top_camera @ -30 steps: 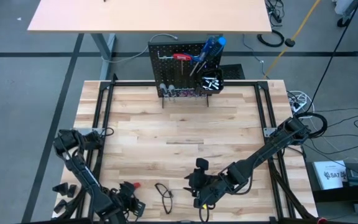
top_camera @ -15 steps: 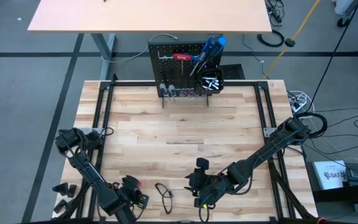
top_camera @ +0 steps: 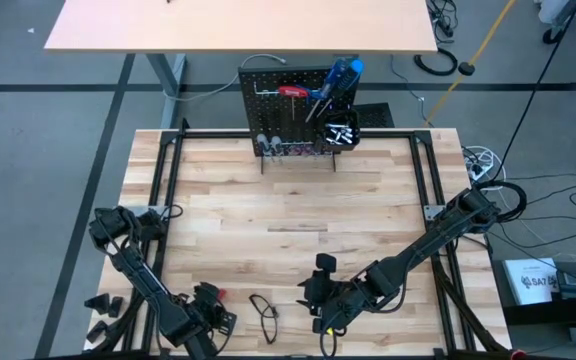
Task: Hang tools onto peg board
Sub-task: Hang the allen wrench on the pegboard
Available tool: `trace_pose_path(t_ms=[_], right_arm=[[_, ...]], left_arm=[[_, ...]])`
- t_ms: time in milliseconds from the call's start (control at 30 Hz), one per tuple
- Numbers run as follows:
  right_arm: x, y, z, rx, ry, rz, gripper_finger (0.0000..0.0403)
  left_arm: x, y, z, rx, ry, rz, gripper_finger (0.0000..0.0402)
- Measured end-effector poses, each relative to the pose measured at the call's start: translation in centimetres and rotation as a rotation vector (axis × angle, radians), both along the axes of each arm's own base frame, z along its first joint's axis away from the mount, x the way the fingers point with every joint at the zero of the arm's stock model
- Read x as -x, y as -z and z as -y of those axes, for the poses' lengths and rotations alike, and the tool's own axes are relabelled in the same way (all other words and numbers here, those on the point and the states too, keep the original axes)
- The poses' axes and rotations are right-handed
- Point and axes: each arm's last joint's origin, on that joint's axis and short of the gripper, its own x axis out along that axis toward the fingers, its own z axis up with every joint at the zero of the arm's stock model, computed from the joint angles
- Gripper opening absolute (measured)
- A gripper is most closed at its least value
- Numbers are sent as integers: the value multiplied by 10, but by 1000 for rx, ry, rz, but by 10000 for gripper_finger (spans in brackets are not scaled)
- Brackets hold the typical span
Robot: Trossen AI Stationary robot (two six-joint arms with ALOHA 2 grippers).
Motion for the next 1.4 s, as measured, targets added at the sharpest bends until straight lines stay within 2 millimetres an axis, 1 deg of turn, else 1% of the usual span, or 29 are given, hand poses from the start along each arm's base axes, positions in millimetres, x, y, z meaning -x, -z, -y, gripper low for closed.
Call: trace_pose_path(t_ms=[100, 367, 433, 633, 933, 1400], right_arm=[[0, 0, 0, -6, 5, -4, 171], [1, 1, 0, -9, 8, -9, 171], [1, 1, 1, -6, 9, -13, 171], [1, 1, 1, -5, 10, -14, 171], [1, 1, 1, -7, 15, -12, 171], [3, 2, -1, -3, 4, -26, 171]], left_arm=[[0, 4, 0, -16, 1, -10, 130], [-2, 2, 2, -21, 54, -10, 130], [-3, 0, 4, -19, 63, -8, 130], [-9, -7, 11, -17, 170, -1, 130], [-11, -23, 10, -74, 226, -43, 130], [-12, -24, 13, 4, 28, -25, 130]])
